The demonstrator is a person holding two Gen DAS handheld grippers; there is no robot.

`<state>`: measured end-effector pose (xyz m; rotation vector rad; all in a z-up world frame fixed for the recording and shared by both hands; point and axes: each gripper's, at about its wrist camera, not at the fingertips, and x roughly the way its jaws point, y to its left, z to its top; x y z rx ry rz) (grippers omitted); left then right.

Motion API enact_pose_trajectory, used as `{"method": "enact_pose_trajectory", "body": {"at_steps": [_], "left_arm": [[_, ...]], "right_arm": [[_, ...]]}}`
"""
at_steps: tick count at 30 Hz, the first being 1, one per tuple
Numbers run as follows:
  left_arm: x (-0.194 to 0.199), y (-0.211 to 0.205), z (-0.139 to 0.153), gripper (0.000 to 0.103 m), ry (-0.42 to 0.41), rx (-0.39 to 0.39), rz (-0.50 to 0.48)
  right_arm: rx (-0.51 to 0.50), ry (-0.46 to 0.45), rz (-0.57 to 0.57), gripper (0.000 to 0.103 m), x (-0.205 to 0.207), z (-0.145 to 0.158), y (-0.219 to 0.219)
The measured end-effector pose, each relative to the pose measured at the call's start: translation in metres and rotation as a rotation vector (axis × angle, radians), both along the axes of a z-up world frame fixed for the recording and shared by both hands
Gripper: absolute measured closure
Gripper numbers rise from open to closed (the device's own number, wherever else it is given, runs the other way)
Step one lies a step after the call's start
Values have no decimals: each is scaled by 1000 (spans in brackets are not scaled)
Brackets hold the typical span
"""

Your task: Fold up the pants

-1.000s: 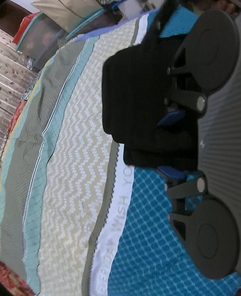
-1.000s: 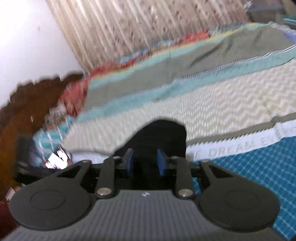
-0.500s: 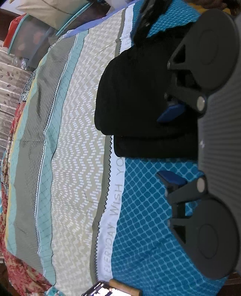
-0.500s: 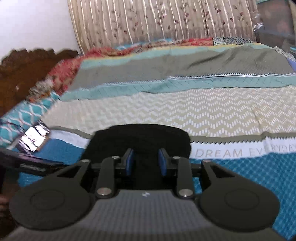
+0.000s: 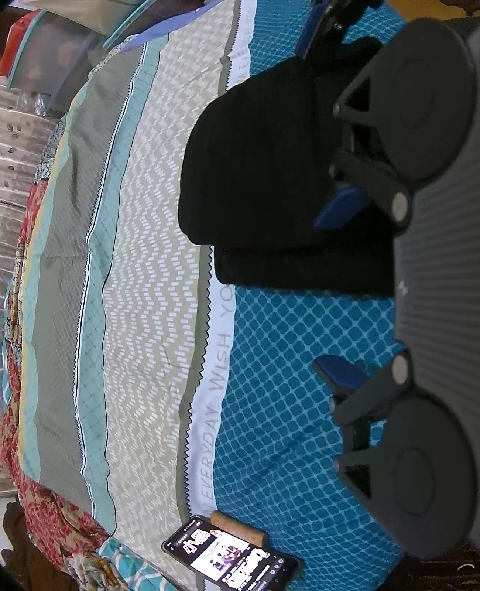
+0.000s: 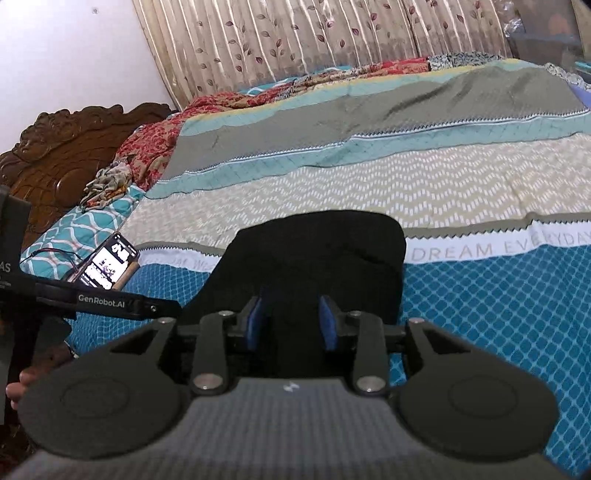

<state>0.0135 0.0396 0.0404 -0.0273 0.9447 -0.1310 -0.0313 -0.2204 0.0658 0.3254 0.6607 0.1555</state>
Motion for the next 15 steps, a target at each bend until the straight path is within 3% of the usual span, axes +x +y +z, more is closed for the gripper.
{"method": "enact_pose_trajectory", "body": {"at_steps": [7,15], "left_arm": [[-6,-7,-2,25,-14,30,-8],[-13,-4,-3,25,-13,44,13]], "right_arm": [[-73,22,-14,62,3,-9,14],[-12,-58,54,61,-17,6,25]]}}
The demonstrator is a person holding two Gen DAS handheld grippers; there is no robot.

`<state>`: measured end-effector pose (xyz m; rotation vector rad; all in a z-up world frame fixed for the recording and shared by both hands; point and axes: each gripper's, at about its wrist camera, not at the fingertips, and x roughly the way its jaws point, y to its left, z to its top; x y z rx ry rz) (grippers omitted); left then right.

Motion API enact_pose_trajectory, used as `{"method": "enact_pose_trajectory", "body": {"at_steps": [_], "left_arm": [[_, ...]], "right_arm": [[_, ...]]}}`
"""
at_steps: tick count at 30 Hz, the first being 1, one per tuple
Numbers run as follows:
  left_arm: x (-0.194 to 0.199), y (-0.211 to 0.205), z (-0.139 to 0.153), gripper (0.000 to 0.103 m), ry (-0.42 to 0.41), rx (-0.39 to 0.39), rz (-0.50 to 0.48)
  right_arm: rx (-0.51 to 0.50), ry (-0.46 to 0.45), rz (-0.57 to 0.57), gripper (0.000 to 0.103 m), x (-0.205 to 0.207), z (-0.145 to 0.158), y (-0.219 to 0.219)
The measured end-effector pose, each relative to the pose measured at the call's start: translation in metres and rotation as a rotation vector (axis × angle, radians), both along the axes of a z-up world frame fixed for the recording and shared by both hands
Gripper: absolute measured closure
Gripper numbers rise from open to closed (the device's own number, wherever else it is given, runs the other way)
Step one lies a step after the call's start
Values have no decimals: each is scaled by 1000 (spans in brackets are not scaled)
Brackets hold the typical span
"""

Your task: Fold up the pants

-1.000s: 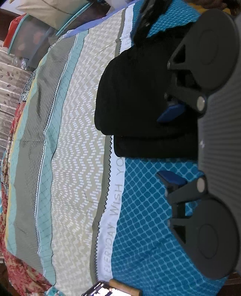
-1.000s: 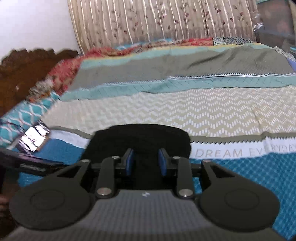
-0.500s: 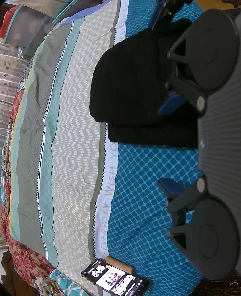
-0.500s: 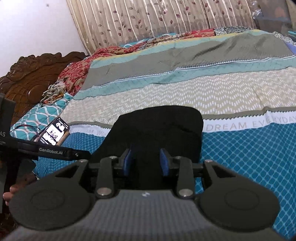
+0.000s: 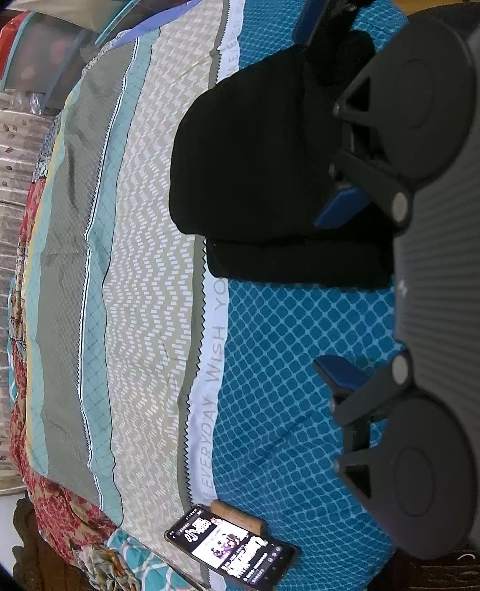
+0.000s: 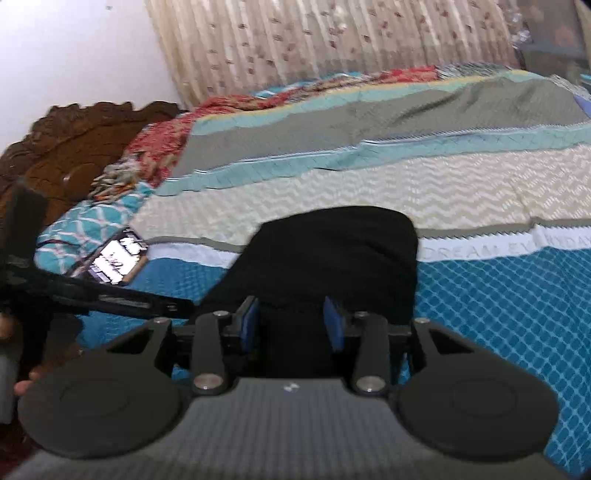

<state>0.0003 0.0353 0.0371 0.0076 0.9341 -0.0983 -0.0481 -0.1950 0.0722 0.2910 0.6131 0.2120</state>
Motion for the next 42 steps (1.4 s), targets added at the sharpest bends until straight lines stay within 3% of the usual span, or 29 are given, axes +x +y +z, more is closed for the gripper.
{"method": "enact_pose_trajectory", "body": {"at_steps": [4,11,22,29,31,37,42], "left_arm": [[-3,2,-2,25,7,5,10],[-3,3,-11,25,26,16,20],[2,11,-22,21,52,-4,37],[-5,30,-7,8,-28,-90,17],[-6,39,-7,7,-35,-116,29],[-15,62,-20,7,2,-216,73],[-25,64,-25,7,-13,-244,59]], "right_arm": [[-4,23,53,62,1,-5,13],[49,148,59,62,26,-33,19],[22,152,95,61,35,-39,31],[147,57,154,50,5,-16,5],[179,48,123,37,-3,-12,-7],[232,49,6,27,-26,-11,-31],[356,61,-98,17,-34,-21,-52]]}}
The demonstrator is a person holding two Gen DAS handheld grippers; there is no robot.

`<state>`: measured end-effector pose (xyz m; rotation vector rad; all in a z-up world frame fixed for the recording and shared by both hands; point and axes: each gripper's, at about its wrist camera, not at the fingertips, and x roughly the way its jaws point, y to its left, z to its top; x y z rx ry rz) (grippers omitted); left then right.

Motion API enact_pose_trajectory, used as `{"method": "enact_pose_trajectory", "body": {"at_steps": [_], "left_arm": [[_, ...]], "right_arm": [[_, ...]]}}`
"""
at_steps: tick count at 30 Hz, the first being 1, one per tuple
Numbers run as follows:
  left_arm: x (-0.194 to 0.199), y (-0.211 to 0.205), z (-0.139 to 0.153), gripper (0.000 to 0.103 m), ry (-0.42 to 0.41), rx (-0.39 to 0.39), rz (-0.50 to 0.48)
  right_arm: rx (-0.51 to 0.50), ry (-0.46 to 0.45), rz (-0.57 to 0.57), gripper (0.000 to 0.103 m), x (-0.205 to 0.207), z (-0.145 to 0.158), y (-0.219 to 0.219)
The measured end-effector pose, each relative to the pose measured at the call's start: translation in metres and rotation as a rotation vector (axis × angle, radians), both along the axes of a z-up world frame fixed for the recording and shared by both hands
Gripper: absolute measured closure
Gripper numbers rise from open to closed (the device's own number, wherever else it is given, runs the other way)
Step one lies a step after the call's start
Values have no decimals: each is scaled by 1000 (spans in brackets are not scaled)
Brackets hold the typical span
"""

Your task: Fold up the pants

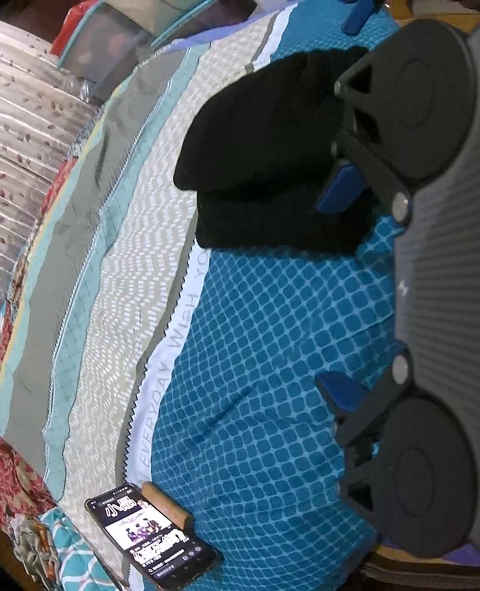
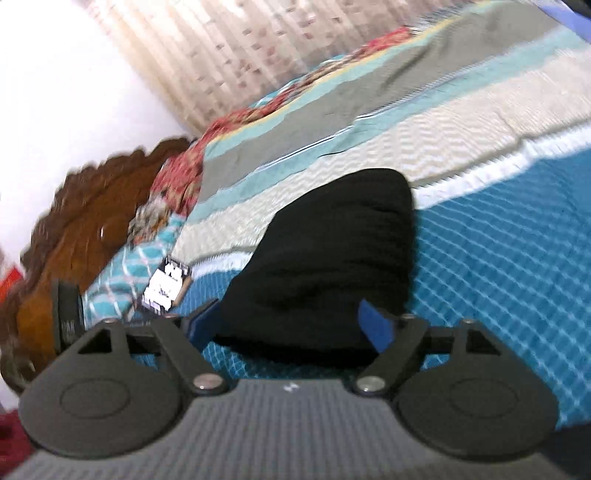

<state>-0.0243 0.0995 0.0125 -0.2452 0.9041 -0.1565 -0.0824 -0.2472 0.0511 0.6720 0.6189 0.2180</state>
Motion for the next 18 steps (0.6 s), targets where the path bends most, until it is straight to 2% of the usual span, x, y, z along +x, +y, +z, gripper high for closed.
{"method": "enact_pose_trajectory", "body": {"at_steps": [5,6,10,15,18], "left_arm": [[7,1,12,5,-33,-19,-50],[10,1,15,1,-45,-21,-65],[30,3,24,0,-51,-72,-129],[63,0,16,0,11,-190,-199],[84,-7,0,0,93,-248,-252]], "right_arm": [[112,34,-52,16,2,-9,-20],[122,42,-50,15,4,-10,-22],[125,62,-42,15,9,-12,-25],[129,79,-38,15,18,-18,-31],[130,88,-34,15,27,-21,-36]]}}
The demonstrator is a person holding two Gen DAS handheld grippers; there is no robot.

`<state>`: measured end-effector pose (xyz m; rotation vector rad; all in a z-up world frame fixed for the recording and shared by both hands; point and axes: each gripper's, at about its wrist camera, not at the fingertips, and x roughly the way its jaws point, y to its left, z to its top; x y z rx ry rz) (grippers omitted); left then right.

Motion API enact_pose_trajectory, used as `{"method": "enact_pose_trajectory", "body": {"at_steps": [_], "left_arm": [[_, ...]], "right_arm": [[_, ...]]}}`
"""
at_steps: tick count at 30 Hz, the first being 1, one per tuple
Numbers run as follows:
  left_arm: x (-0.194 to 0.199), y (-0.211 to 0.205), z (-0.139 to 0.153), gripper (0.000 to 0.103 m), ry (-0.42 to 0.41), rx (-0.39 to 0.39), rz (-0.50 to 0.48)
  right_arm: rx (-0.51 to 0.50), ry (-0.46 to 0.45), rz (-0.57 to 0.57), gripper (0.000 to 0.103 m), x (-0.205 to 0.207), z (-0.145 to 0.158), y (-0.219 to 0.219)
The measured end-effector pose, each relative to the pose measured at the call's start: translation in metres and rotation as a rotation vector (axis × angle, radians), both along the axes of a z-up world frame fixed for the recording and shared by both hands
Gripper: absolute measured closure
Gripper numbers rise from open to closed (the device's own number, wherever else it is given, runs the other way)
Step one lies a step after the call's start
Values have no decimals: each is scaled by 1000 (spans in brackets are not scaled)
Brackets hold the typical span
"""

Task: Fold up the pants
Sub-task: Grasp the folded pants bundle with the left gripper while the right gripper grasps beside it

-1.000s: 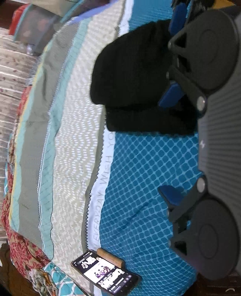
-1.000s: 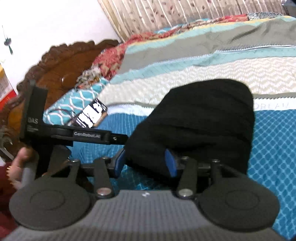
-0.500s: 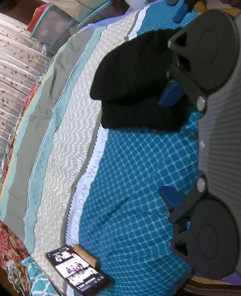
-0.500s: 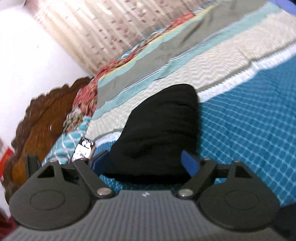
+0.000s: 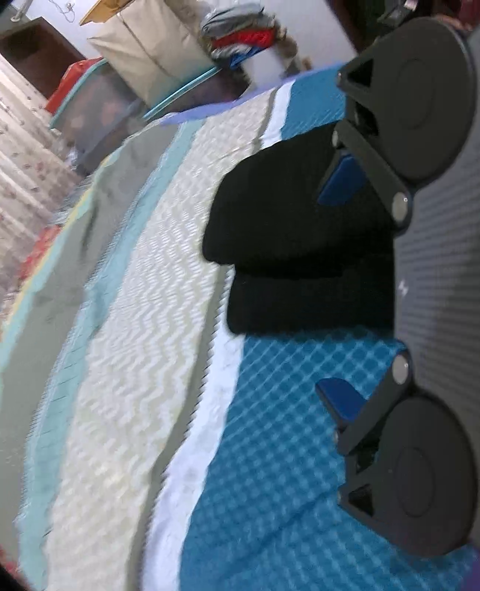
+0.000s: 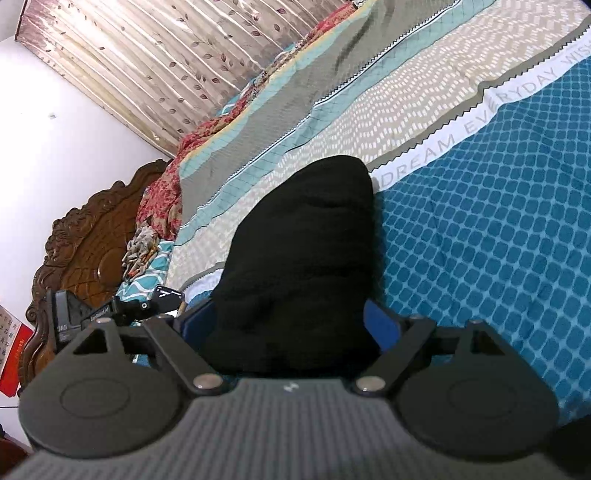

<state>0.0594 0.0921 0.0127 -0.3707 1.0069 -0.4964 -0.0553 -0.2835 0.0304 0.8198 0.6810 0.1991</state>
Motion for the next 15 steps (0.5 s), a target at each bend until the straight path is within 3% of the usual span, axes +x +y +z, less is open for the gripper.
{"method": "enact_pose_trajectory", "body": {"at_steps": [8,10,12,13,15], "left_arm": [[27,-22,-46,0,215,-181,-65],[28,-31,-58,0,246,-180,-70],[28,-39,-65,0,224,-164,-70],[28,-42,-64,0,215,-151,-71],[27,-46,-64,0,210,-138,-70]], "right_arm": [[54,28,49,11,32,-15,-10],[53,39,68,9,41,-21,-11],[71,83,101,9,53,-31,-11],[104,110,121,1,60,-40,-11],[124,91,128,0,65,-43,-11]]}}
